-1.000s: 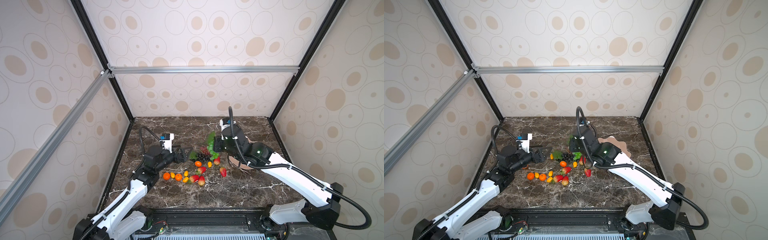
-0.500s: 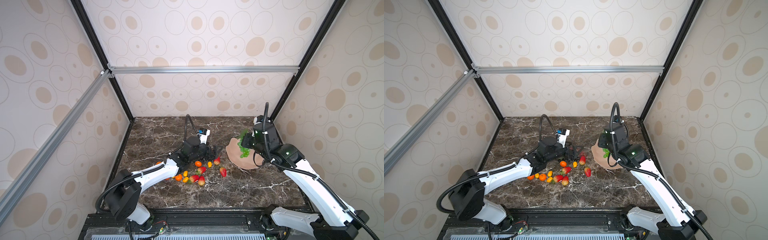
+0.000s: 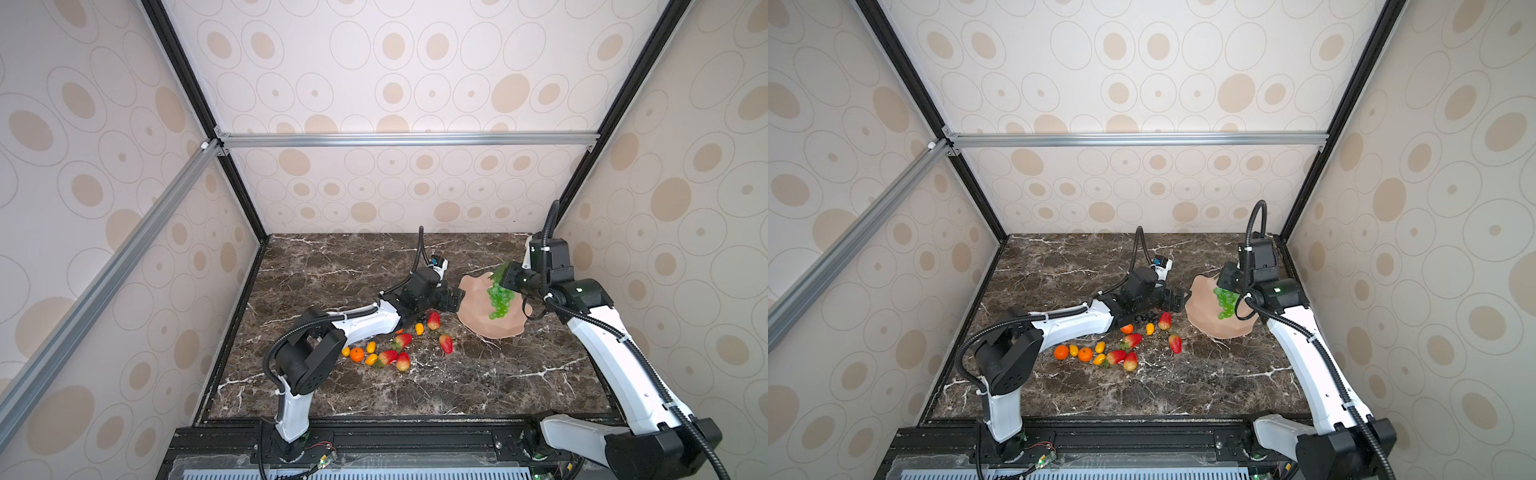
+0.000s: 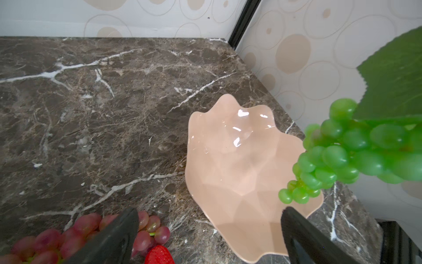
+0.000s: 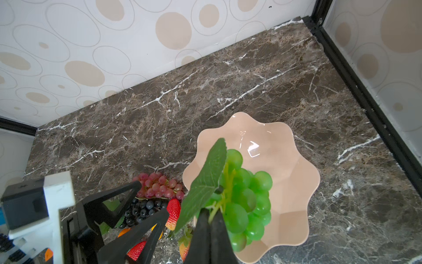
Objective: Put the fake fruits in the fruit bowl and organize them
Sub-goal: 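Carry the grapes over the bowl with the right gripper while the left arm reaches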
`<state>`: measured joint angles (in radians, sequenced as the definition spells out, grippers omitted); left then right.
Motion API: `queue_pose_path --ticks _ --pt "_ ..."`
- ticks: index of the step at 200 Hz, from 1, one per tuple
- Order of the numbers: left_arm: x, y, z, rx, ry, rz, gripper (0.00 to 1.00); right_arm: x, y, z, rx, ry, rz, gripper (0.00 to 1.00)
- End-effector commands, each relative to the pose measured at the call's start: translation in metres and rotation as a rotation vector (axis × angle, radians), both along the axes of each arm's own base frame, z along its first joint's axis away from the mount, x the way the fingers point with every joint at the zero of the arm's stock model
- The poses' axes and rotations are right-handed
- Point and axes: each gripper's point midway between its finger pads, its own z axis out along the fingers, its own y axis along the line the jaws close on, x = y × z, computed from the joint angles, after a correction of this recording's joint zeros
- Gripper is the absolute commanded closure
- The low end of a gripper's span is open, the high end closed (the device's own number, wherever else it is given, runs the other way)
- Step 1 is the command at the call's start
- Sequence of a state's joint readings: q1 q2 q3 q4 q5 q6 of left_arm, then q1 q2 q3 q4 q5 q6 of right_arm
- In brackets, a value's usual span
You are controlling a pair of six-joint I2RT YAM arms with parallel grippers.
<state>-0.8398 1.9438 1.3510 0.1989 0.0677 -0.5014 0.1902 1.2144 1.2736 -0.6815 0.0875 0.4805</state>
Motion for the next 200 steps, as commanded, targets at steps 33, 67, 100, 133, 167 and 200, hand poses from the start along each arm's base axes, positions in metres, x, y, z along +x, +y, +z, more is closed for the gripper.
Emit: queue_pose_path --ticks 33,67,100,133,167,200 --pt "0.014 -0.01 -0.022 0.104 0.003 0.014 0.02 0.022 0.001 -0.016 0.058 0.025 0.037 1.0" --pt "0.017 -0.017 -0.039 0.138 0.028 -0.007 0.03 0.03 0.004 -0.026 0.084 0.05 0.052 1.0" --pt "0.018 -0.023 -0.053 0.166 0.055 -0.024 0.06 0.038 0.009 -0.033 0.102 0.069 0.071 1.0" --pt "0.016 -0.031 -0.064 0.196 0.071 -0.039 0.06 0.043 0.01 -0.041 0.096 0.089 0.075 1.0" --pt "0.014 -0.035 -0.074 0.241 0.079 -0.041 0.06 0.048 0.007 -0.047 0.089 0.104 0.066 1.0" --pt "0.012 -0.035 -0.08 0.26 0.089 -0.043 0.05 0.055 0.001 -0.053 0.082 0.116 0.052 1.0"
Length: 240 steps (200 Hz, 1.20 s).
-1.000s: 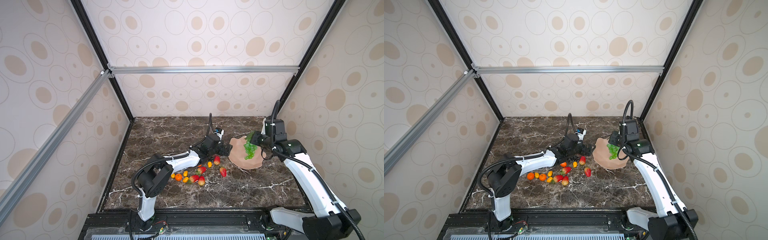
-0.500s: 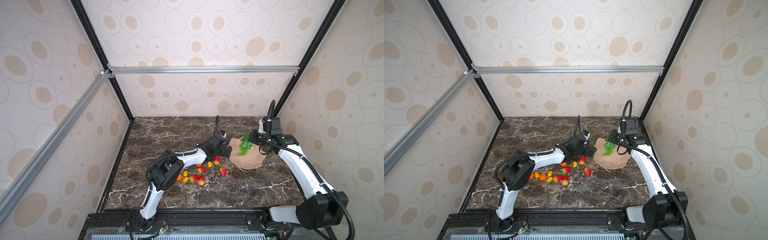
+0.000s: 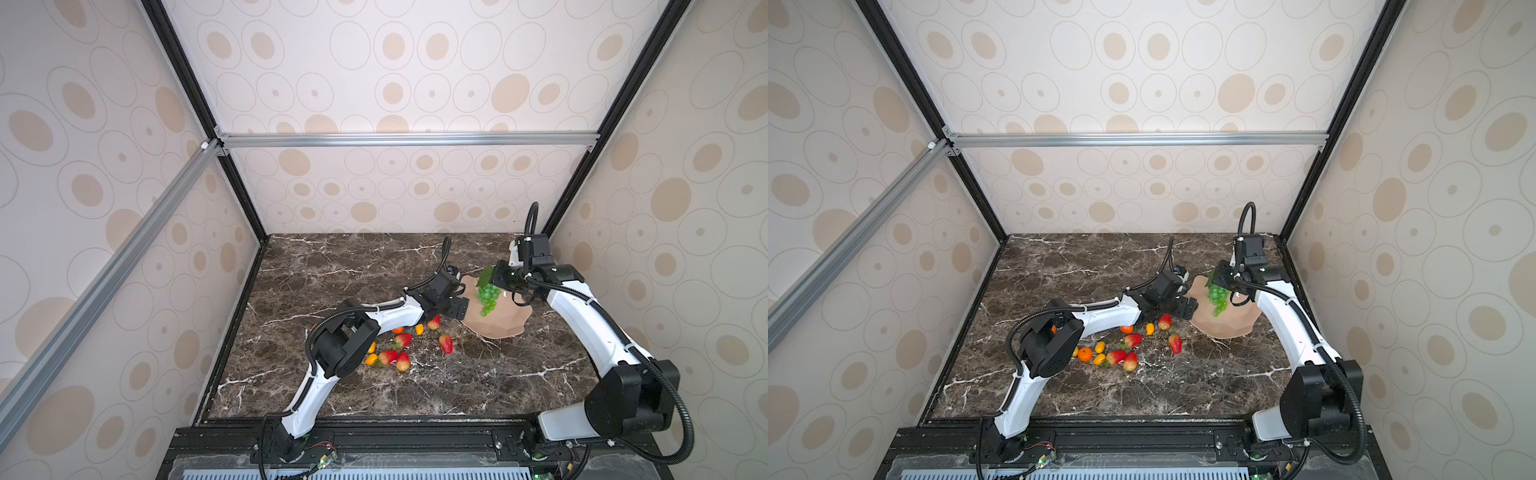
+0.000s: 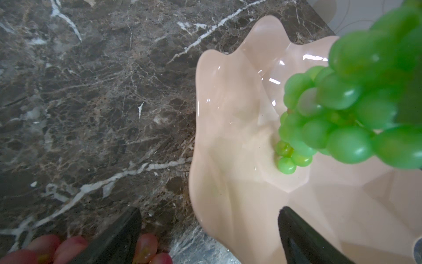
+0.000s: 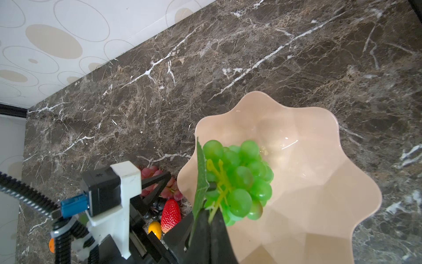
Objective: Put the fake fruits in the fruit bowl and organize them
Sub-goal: 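Carry the grapes over the bowl with the right gripper while the left arm reaches, then lower the green grapes into the bowl and open the right gripper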
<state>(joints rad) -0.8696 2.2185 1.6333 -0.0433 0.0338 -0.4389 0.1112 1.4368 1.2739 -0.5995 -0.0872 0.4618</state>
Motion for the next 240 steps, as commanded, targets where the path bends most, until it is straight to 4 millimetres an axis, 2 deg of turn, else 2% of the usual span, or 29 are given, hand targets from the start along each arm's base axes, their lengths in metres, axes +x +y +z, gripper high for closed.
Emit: queue_pose_path --ticks 1,89,130,240 --pt "0.0 -0.004 0.001 0.035 -0.013 -0.009 0.05 0.013 -0.006 0.011 -0.007 -0.038 -0.008 1.0" --pt "-0.01 -0.003 -0.014 0.078 0.008 -0.024 0.04 0.032 -0.026 -0.017 -0.055 0.018 -0.054 1.0" --pt "-0.012 -0.004 -0.015 0.081 0.01 -0.032 0.04 0.043 -0.027 -0.024 -0.051 0.038 -0.051 1.0" --pt "-0.015 -0.004 -0.013 0.085 0.01 -0.039 0.04 0.05 -0.059 -0.052 -0.125 0.103 -0.131 1.0"
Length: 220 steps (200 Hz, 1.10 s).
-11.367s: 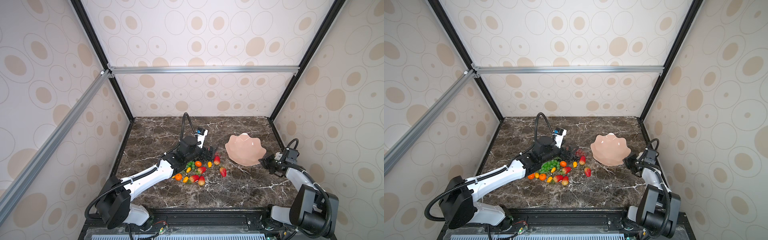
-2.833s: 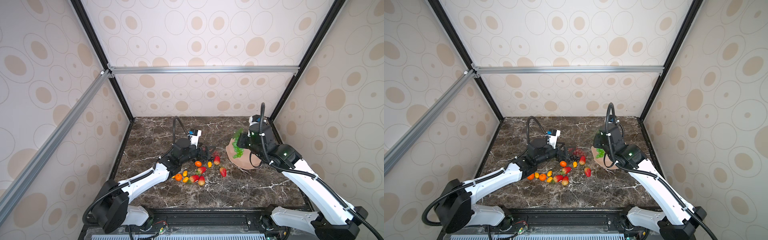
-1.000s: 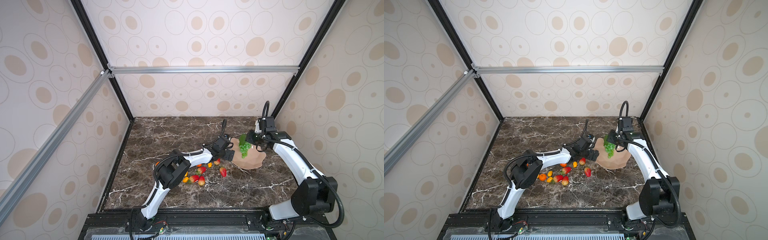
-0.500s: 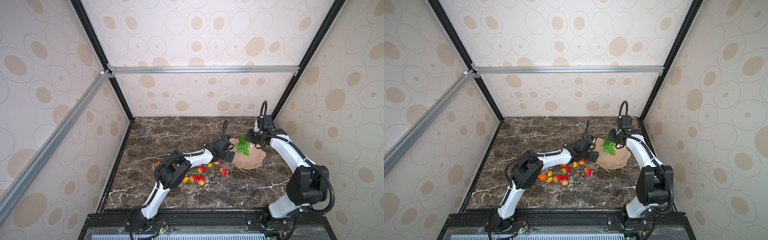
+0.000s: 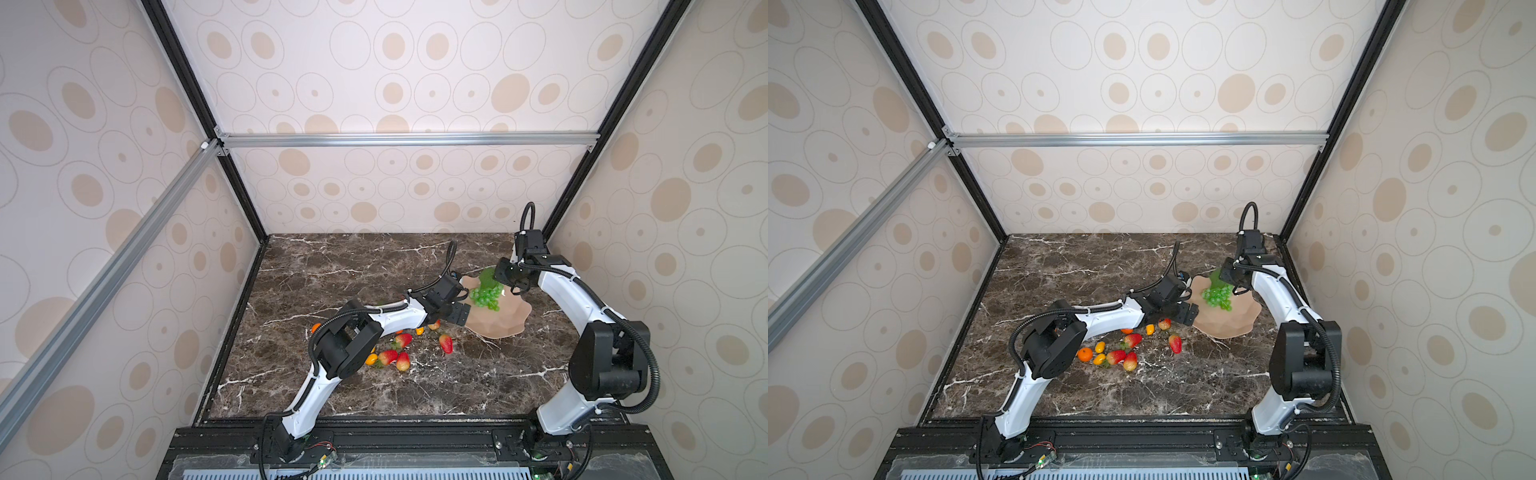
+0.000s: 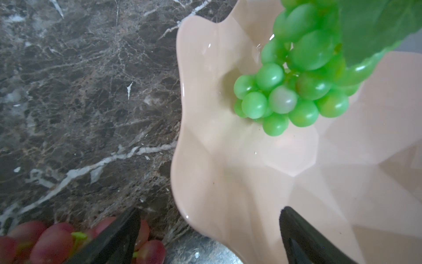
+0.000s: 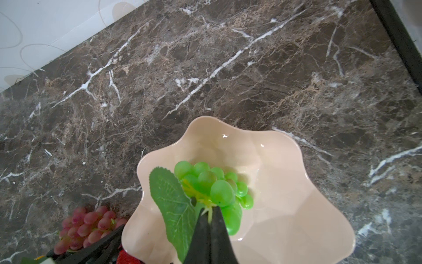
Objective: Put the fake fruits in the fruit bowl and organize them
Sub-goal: 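Lower the green grapes into the bowl and open the right gripper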
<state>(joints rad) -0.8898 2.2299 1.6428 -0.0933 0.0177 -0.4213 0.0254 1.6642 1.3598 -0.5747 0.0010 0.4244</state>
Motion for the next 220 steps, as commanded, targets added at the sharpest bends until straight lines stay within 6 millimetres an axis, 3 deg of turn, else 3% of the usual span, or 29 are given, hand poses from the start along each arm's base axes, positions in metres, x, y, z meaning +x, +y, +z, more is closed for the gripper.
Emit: queue_pose_path --ticks 1,66,124,220 --pt "-0.004 -0.003 -0.002 0.029 -0.005 -0.019 0.04 0.009 -0.011 0.0 -0.026 -0.004 -0.02 1.0" --pt "-0.005 -0.004 0.0 0.031 -0.008 -0.026 0.04 0.021 -0.02 -0.02 -0.014 0.037 -0.022 1.0" --pt "-0.007 -0.005 0.003 0.025 -0.008 -0.032 0.04 0.02 -0.021 -0.032 0.009 0.07 -0.018 1.0" --pt "-0.008 -0.017 0.019 -0.016 -0.009 -0.064 0.02 0.018 -0.026 -0.014 0.003 0.045 -0.037 0.71"
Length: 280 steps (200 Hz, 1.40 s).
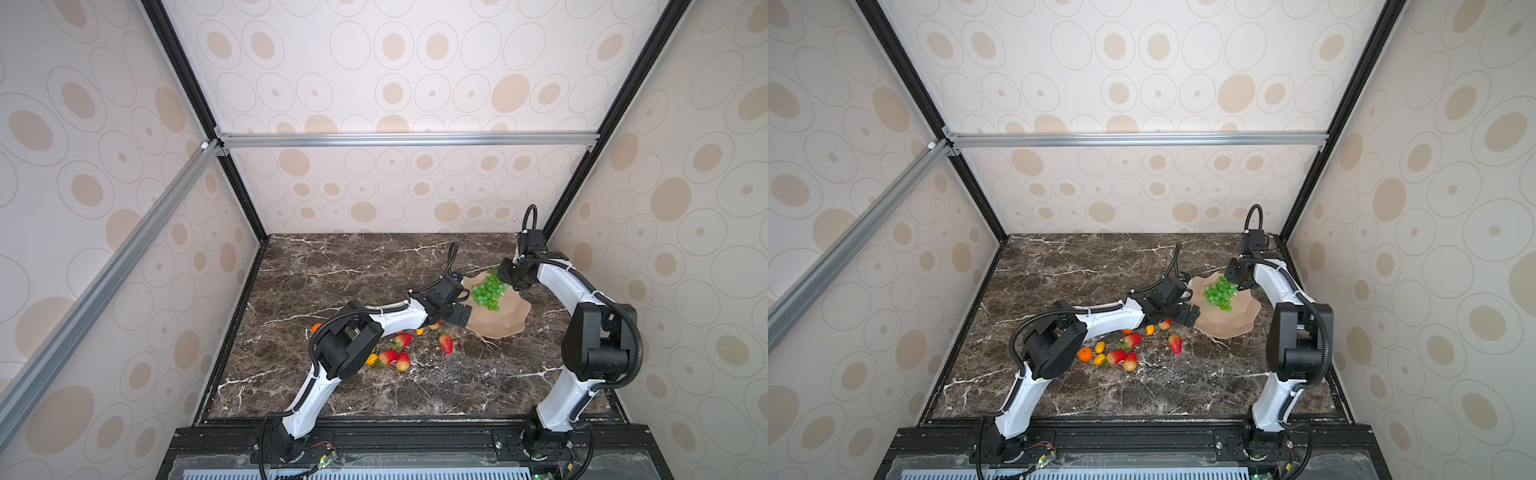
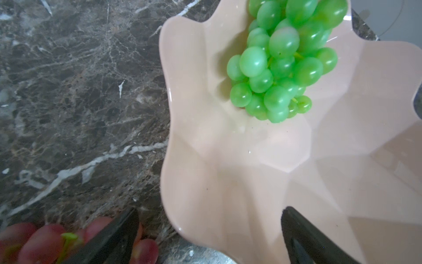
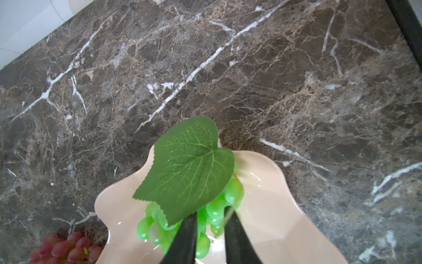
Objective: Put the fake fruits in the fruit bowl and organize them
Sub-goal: 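Lower the green grapes into the bowl and open the right gripper, then move the right gripper back over the fruit pile while the left arm withdraws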
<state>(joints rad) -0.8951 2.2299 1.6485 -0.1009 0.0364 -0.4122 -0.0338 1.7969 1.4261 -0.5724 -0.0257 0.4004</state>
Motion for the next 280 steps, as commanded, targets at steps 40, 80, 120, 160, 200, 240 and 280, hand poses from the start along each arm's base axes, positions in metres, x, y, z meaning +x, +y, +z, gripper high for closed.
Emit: queue_pose_path --ticks 40,80,120,160,200,240,280 --pt "0.001 -0.018 0.035 -0.041 -0.034 -0.041 0.02 -0.006 -0.006 0.03 -0.019 -0.045 -0.017 0.64" --pt "0.005 -0.014 0.05 -0.037 -0.068 -0.021 0.02 -0.018 -0.006 0.049 -0.023 -0.096 -0.022 0.6" --pt "0.004 0.001 0.092 -0.084 -0.145 0.014 0.02 -0.04 0.002 0.066 0.022 -0.165 -0.028 0.59" --pt "-0.011 0.039 0.132 -0.135 -0.221 0.07 0.02 -0.065 0.03 0.079 0.062 -0.218 0.025 0.6" --pt "-0.029 0.094 0.144 -0.157 -0.233 0.151 0.02 -0.085 0.084 0.076 0.07 -0.221 0.165 0.6" --pt "-0.044 0.157 0.15 -0.204 -0.234 0.254 0.02 -0.094 0.142 0.062 0.049 -0.199 0.332 0.61" --pt "-0.055 0.211 0.147 -0.248 -0.221 0.353 0.02 -0.092 0.198 0.053 -0.003 -0.168 0.5 0.62"
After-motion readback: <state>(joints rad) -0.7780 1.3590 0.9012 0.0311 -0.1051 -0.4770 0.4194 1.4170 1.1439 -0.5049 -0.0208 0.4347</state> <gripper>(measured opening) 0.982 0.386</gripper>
